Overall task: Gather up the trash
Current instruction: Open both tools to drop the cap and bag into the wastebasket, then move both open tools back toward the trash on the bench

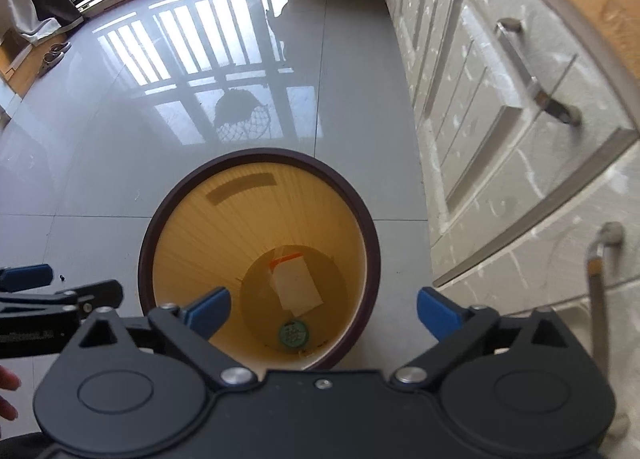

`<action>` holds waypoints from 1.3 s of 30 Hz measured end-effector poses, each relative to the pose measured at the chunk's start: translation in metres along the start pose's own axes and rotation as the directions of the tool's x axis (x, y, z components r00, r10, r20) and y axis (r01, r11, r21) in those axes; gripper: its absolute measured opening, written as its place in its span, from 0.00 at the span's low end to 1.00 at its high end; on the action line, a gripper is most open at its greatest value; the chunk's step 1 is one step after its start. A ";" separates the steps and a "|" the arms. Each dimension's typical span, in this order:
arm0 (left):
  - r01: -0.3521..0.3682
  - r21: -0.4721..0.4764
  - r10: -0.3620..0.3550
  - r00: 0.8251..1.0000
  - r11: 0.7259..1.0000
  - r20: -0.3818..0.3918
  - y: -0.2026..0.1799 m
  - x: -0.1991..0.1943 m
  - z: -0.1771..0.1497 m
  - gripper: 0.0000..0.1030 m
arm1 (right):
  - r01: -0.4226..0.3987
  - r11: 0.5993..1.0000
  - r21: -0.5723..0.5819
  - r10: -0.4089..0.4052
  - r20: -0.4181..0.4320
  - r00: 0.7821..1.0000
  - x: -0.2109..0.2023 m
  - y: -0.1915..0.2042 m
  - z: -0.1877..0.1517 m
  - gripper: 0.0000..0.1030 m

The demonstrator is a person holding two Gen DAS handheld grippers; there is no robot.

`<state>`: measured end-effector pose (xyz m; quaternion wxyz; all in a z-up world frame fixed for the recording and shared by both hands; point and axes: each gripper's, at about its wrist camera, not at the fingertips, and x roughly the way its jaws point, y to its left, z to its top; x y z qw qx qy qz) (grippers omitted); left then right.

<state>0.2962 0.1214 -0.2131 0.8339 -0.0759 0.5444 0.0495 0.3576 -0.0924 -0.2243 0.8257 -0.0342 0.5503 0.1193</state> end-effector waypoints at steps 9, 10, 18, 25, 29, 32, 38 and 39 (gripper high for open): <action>-0.041 -0.003 0.041 0.998 0.999 0.037 0.005 -0.033 -0.007 1.00 | 0.007 0.999 -0.036 -0.006 0.036 0.999 -0.029 0.004 -0.012 1.00; -0.043 -0.004 0.043 0.998 0.999 0.039 0.005 -0.036 -0.009 1.00 | 0.009 0.999 -0.039 -0.007 0.039 0.999 -0.032 0.005 -0.013 1.00; -0.043 -0.004 0.043 0.996 0.999 0.082 0.006 -0.071 -0.022 1.00 | -0.004 0.998 -0.061 0.009 0.089 0.996 -0.069 0.011 -0.023 1.00; -0.038 -0.004 0.039 0.987 0.999 0.155 0.000 -0.113 -0.029 1.00 | -0.005 0.995 -0.101 0.022 0.174 0.984 -0.113 0.020 -0.035 1.00; -0.037 -0.020 0.040 0.977 0.999 0.209 0.001 -0.140 -0.032 1.00 | 0.008 0.994 -0.106 0.018 0.238 0.971 -0.139 0.019 -0.041 1.00; -0.035 -0.023 0.040 0.968 0.999 0.249 -0.002 -0.159 -0.034 1.00 | 0.006 0.996 -0.094 0.021 0.276 0.961 -0.159 0.015 -0.046 1.00; -0.007 -0.002 0.007 0.945 1.000 0.327 -0.013 -0.198 -0.041 1.00 | 0.014 0.998 -0.065 0.011 0.369 0.929 -0.202 0.001 -0.058 1.00; -0.001 0.004 0.000 0.941 1.000 0.340 -0.017 -0.204 -0.043 1.00 | 0.016 0.998 -0.061 0.009 0.384 0.923 -0.209 -0.001 -0.060 1.00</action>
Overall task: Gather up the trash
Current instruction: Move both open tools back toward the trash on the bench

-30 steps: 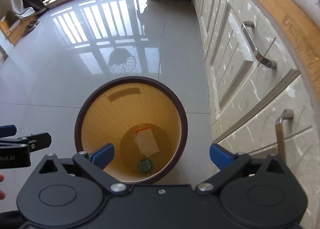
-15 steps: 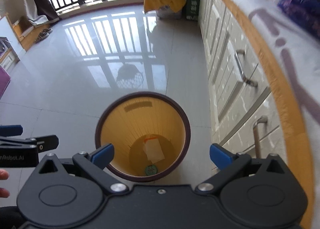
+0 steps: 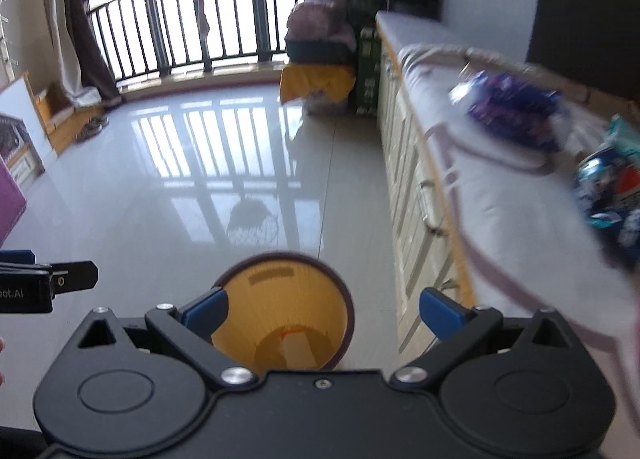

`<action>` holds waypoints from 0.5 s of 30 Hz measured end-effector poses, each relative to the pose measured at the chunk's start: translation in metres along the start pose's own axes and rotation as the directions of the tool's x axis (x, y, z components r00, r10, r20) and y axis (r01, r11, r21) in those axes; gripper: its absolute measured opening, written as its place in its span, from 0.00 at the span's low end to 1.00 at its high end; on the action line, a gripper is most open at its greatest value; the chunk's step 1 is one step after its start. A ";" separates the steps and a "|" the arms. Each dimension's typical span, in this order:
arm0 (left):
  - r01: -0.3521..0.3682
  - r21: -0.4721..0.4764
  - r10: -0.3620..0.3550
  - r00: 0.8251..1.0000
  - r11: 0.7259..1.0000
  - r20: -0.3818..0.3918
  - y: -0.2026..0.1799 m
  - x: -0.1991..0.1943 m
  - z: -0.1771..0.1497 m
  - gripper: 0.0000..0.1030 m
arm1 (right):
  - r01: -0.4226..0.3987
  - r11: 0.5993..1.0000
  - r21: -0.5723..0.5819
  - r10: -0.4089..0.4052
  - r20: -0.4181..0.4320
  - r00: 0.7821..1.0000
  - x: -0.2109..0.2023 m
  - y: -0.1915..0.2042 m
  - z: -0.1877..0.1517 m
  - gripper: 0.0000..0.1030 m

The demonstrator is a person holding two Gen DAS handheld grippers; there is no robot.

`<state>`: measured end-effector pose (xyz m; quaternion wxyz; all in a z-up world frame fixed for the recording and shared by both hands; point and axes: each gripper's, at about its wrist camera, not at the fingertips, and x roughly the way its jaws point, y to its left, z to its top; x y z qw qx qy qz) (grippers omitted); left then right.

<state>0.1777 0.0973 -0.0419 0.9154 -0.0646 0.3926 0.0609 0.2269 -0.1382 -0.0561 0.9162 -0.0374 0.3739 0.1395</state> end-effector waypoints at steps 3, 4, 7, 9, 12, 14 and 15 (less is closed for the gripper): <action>0.023 0.004 -0.024 0.999 1.000 0.039 -0.009 -0.019 0.003 1.00 | 0.010 1.000 0.007 -0.011 0.049 0.999 -0.025 -0.007 0.003 1.00; 0.031 0.007 -0.031 0.998 0.999 0.051 -0.012 -0.025 0.005 1.00 | 0.016 1.000 0.007 -0.017 0.064 0.998 -0.034 -0.011 0.004 1.00; 0.055 0.015 -0.057 0.994 0.998 0.092 -0.022 -0.045 0.007 1.00 | 0.033 0.999 0.008 -0.033 0.106 0.994 -0.058 -0.019 0.006 1.00; 0.071 0.025 -0.074 0.991 0.997 0.116 -0.030 -0.056 0.008 1.00 | 0.045 0.999 0.012 -0.046 0.135 0.990 -0.075 -0.027 0.007 1.00; 0.097 0.048 -0.103 0.984 0.994 0.147 -0.044 -0.071 0.009 1.00 | 0.050 0.998 0.026 -0.054 0.170 0.984 -0.096 -0.040 0.005 1.00; 0.111 0.060 -0.119 0.979 0.992 0.167 -0.054 -0.080 0.010 1.00 | 0.061 0.998 0.034 -0.066 0.185 0.980 -0.108 -0.050 0.003 1.00; 0.118 0.067 -0.128 0.976 0.991 0.174 -0.060 -0.083 0.009 1.00 | 0.070 0.997 0.036 -0.076 0.195 0.978 -0.114 -0.056 0.002 1.00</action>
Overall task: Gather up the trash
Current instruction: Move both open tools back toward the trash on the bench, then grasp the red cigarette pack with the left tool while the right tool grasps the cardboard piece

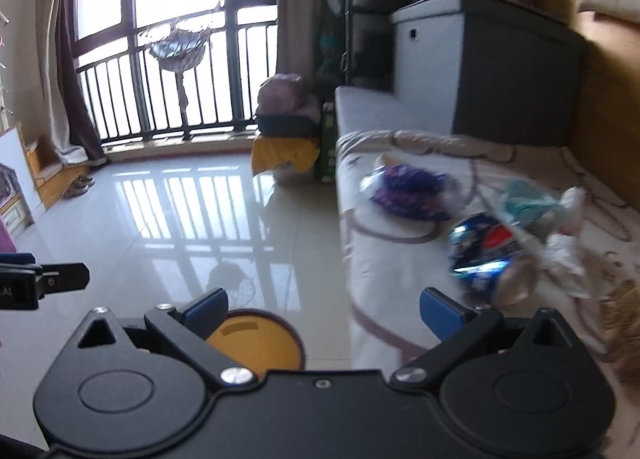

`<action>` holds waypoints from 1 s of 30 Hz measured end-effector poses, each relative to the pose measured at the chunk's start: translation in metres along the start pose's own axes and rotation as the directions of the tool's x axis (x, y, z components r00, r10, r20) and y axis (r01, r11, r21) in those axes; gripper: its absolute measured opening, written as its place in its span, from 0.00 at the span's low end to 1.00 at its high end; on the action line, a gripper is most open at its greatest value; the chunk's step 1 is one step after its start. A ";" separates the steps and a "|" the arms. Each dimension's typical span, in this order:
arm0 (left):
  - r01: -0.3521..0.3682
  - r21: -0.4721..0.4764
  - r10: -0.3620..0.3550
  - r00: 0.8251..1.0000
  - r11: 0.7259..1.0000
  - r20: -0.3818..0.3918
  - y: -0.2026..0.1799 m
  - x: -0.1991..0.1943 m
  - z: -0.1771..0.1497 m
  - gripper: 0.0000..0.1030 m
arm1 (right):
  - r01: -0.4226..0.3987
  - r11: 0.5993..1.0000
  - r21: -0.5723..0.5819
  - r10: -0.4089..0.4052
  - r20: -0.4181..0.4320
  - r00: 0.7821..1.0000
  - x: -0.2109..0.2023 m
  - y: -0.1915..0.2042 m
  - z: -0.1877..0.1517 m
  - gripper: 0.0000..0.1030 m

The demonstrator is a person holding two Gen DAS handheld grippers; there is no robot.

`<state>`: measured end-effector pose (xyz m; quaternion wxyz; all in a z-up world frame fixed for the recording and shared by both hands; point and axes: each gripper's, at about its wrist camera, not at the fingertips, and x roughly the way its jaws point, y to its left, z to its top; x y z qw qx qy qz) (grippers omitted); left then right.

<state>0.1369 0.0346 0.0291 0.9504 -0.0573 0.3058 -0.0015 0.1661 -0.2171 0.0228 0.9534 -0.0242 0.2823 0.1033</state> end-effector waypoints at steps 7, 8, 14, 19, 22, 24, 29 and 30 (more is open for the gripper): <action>0.068 0.056 -0.070 0.997 0.996 0.038 -0.047 -0.014 -0.001 1.00 | 0.060 0.998 0.004 -0.061 0.051 0.997 -0.037 -0.040 -0.004 1.00; 0.082 0.062 -0.085 0.996 0.995 0.041 -0.055 -0.016 -0.002 1.00 | 0.072 0.997 0.005 -0.072 0.057 0.996 -0.043 -0.048 -0.006 1.00; 0.189 0.113 -0.195 0.980 0.975 0.043 -0.108 -0.017 -0.005 1.00 | 0.136 0.991 0.004 -0.136 0.081 0.987 -0.070 -0.092 -0.017 1.00; 0.258 0.155 -0.264 0.964 0.954 0.021 -0.157 -0.008 -0.009 1.00 | 0.188 0.982 0.027 -0.189 0.084 0.978 -0.082 -0.134 -0.030 1.00; 0.305 0.179 -0.309 0.951 0.935 -0.004 -0.185 0.000 -0.014 1.00 | 0.216 0.976 0.030 -0.218 0.067 0.974 -0.081 -0.158 -0.039 1.00; 0.335 0.193 -0.337 0.941 0.922 -0.023 -0.203 0.006 -0.019 1.00 | 0.233 0.972 0.025 -0.234 0.048 0.971 -0.080 -0.172 -0.045 1.00; 0.397 0.256 -0.387 0.918 0.882 -0.088 -0.242 0.023 -0.037 1.00 | 0.252 0.967 0.032 -0.253 0.019 0.967 -0.077 -0.205 -0.060 1.00; 0.407 0.274 -0.393 0.913 0.872 -0.105 -0.249 0.028 -0.040 1.00 | 0.259 0.965 0.027 -0.260 0.019 0.966 -0.076 -0.210 -0.062 1.00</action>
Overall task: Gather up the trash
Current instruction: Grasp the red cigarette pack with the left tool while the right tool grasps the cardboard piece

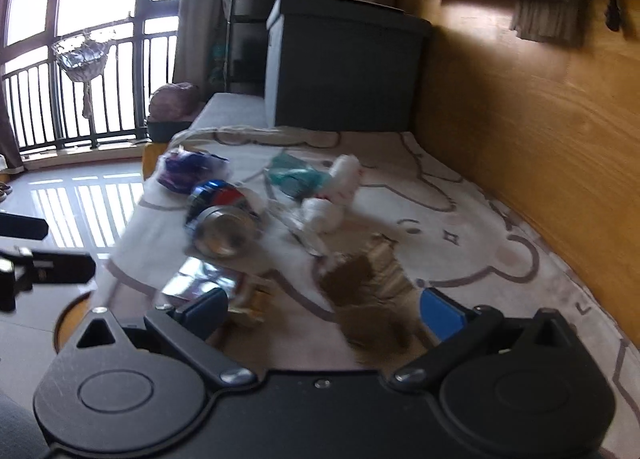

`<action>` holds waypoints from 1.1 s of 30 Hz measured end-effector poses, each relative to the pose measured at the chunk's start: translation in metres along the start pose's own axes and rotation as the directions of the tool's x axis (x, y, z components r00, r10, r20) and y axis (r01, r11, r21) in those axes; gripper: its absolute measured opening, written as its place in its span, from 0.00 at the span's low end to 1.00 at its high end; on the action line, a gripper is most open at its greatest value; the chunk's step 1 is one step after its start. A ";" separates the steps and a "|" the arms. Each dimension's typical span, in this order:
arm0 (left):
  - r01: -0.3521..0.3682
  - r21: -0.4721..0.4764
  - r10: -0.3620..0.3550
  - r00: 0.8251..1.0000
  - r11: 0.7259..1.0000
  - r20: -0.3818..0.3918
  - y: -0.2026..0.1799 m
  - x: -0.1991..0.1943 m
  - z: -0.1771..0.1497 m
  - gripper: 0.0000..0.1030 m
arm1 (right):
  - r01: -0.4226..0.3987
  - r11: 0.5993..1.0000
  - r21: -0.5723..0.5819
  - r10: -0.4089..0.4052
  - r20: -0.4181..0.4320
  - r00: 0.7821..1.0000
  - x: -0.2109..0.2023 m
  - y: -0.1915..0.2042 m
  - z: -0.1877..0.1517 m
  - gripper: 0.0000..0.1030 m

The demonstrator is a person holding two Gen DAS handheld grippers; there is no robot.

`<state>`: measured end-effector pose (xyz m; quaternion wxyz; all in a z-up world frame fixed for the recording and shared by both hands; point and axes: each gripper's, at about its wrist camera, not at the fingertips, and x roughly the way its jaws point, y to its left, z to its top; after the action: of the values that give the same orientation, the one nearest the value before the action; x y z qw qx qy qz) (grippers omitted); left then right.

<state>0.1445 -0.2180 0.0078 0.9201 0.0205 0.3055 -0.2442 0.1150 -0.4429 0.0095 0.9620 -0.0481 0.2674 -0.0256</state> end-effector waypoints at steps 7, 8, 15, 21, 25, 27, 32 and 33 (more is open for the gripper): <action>0.070 0.172 -0.060 0.996 0.983 -0.060 -0.020 0.044 -0.010 1.00 | 0.037 0.999 -0.002 -0.037 -0.025 0.999 0.022 -0.030 -0.013 1.00; 0.074 0.176 -0.061 0.995 0.982 -0.076 -0.020 0.051 -0.010 1.00 | 0.031 0.999 -0.008 -0.031 -0.029 0.999 0.026 -0.032 -0.014 1.00; 0.087 0.113 -0.069 0.986 0.990 -0.154 -0.027 0.083 -0.007 1.00 | -0.032 0.994 -0.105 0.025 -0.070 0.997 0.057 -0.033 -0.012 1.00; 0.057 0.093 -0.040 0.984 0.994 -0.176 -0.034 0.100 -0.008 1.00 | -0.074 0.990 -0.117 0.060 -0.120 0.991 0.091 -0.032 -0.006 1.00; 0.030 0.076 -0.018 0.987 0.997 -0.161 -0.035 0.106 -0.011 1.00 | -0.080 0.989 -0.123 0.063 -0.134 0.989 0.108 -0.034 -0.001 1.00; -0.001 0.043 0.007 0.991 0.999 -0.137 -0.034 0.108 -0.010 1.00 | -0.082 0.989 -0.122 0.062 -0.157 0.986 0.115 -0.037 0.002 1.00; 0.001 -0.011 -0.002 0.993 1.000 -0.118 -0.036 0.116 -0.006 1.00 | -0.131 0.990 -0.049 0.119 -0.202 0.972 0.121 -0.049 0.006 0.80; -0.002 -0.005 0.002 0.993 1.000 -0.119 -0.038 0.119 -0.006 1.00 | -0.126 0.991 -0.040 0.115 -0.209 0.971 0.120 -0.050 0.007 0.78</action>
<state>0.2061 -0.3023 -0.0603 0.9006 0.0331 0.3603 -0.2408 0.2204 -0.5014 -0.0411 0.9272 -0.0545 0.3688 0.0351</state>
